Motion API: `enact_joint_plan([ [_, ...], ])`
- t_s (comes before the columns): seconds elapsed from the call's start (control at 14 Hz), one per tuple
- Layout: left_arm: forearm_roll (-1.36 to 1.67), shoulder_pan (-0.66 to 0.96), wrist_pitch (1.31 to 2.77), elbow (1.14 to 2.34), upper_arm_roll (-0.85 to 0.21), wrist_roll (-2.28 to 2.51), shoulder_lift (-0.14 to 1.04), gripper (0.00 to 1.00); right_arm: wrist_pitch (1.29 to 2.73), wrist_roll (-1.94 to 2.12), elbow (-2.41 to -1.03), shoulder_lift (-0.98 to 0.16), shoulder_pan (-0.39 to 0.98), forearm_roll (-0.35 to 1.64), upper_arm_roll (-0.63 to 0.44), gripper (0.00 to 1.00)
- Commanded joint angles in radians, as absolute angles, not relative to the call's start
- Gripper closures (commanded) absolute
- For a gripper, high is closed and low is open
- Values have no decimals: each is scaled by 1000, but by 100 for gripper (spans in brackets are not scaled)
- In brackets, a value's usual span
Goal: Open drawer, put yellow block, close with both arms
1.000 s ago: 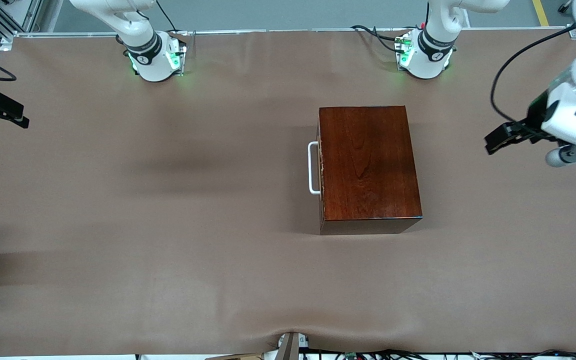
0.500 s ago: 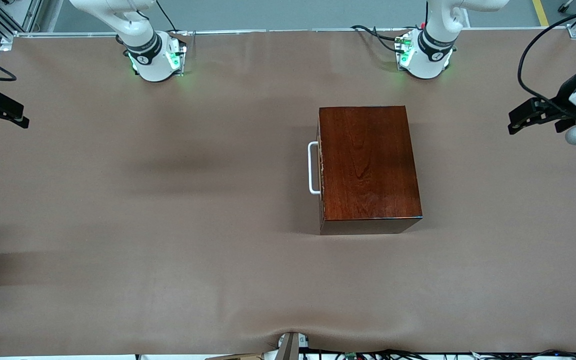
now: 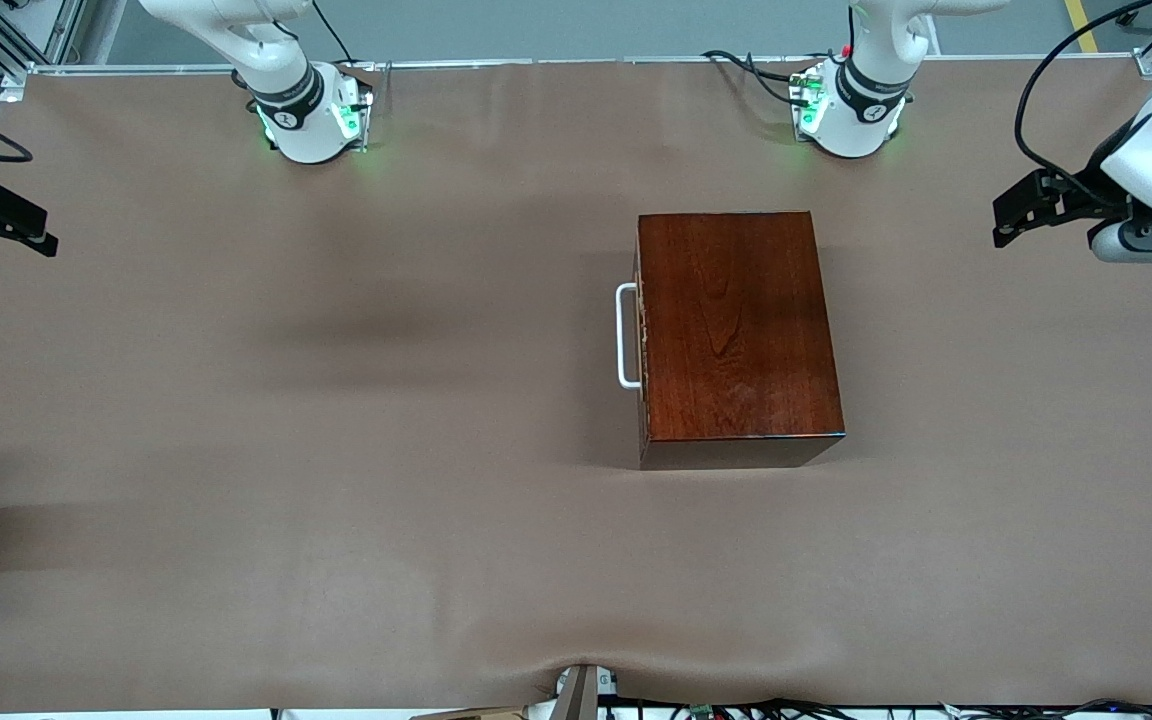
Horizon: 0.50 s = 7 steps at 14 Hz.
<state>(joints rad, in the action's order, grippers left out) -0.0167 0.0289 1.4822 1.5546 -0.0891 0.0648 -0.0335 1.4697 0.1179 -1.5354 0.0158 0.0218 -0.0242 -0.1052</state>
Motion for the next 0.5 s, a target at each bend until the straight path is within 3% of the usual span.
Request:
enact_joint_plan([
  [0.0,-14,-30,1479,1589,-135,49,-84,0,1466,114,-1543,31,17,-31,-103,0],
  [0.43,-21,26,1456,1554,-103,63,-84,0,1466,114,-1543,31,18,-31,-103,0],
])
